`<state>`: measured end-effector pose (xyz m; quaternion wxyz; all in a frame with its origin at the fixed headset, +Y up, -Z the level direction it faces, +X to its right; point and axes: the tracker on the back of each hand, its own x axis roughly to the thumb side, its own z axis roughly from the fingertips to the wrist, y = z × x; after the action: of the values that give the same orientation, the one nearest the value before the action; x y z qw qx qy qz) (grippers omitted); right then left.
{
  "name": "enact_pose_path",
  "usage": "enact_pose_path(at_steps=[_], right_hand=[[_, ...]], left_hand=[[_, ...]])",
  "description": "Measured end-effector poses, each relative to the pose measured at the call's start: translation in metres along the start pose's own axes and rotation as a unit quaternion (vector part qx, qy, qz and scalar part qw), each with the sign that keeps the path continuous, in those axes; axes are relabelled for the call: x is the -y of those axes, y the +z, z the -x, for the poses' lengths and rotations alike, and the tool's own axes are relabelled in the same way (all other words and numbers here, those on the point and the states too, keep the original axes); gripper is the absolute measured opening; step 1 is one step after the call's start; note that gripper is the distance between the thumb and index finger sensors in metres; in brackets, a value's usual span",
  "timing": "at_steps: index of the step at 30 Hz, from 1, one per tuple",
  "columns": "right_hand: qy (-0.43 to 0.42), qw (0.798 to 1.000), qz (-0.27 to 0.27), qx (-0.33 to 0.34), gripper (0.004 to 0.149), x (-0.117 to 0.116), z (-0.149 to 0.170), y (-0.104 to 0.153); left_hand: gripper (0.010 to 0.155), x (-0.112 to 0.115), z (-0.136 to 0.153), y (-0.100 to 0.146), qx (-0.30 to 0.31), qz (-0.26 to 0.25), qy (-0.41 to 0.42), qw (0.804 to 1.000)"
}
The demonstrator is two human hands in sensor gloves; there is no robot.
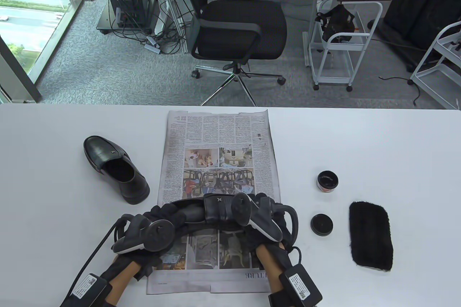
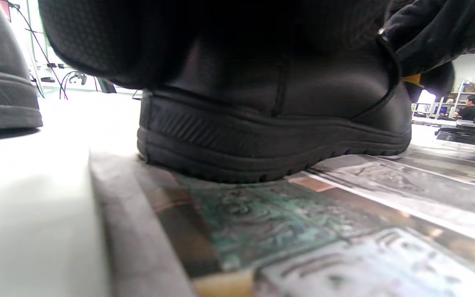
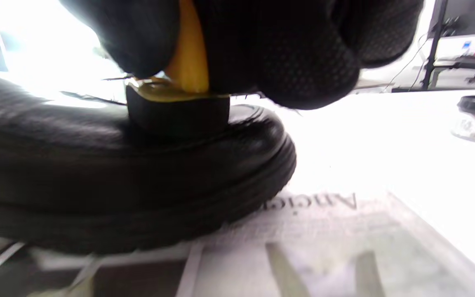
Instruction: Dip and apply built-in sponge shoe polish on shoes
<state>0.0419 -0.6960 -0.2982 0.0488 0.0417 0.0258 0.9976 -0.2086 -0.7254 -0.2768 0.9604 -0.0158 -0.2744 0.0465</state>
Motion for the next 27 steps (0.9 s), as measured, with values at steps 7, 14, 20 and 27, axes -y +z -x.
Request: enact_pose_path(at_steps=[7, 14, 20, 27], right_hand=[[-0.101, 0.989, 0.046, 0.096, 0.046, -0.005, -0.032, 0.007], [-0.058, 0.989, 0.100, 0.095, 0.048, -0.009, -0.040, -0.002], [0.007, 0.991, 0.117, 0.066, 0.049, -0.014, -0.029, -0.015], [0.007, 0.997, 0.075, 0.002, 0.047, -0.007, 0.002, -0.012]], left_hand=[[0.044, 0.000, 0.000, 0.000, 0.000, 0.000, -0.002, 1.000], [0.044, 0.000, 0.001, 0.000, 0.001, 0.000, -0.002, 1.000], [0.044, 0.000, 0.001, 0.000, 0.004, -0.001, 0.000, 1.000], [0.044, 0.000, 0.001, 0.000, 0.006, -0.001, 0.001, 1.000]])
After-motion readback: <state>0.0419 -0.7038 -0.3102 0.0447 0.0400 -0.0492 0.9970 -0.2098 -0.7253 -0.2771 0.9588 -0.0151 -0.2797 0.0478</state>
